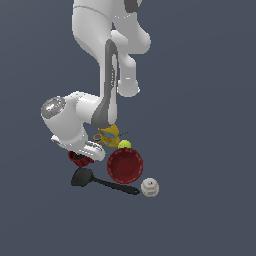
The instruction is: Pick up a designated object from a clutter of objects.
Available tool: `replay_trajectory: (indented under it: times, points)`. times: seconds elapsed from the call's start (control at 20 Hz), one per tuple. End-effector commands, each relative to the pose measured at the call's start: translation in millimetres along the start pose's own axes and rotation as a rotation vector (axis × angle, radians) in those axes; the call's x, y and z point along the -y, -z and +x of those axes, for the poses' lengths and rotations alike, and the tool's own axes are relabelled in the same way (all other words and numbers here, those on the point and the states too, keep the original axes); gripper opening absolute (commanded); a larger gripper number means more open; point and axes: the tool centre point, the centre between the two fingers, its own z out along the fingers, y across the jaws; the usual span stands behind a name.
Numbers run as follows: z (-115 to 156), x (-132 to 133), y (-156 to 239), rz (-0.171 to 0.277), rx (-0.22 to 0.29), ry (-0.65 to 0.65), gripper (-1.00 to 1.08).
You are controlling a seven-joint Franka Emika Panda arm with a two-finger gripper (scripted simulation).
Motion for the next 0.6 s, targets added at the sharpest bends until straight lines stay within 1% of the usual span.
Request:
replay_trajectory:
  times: [0.0,0.15,0.2,0.55]
  points:
    - [-0.3,-0.3,-8.4,0.000,0.000,-0.001,0.68]
    - [-0.4,-0.7,-11.7,0.000,0.000,-0.001,0.68]
    - [-0.4,-0.7,-11.7,0.000,0.000,-0.001,-1.00]
    - [-0.4,-0.7,-11.7,0.000,0.000,-0.001,-1.00]
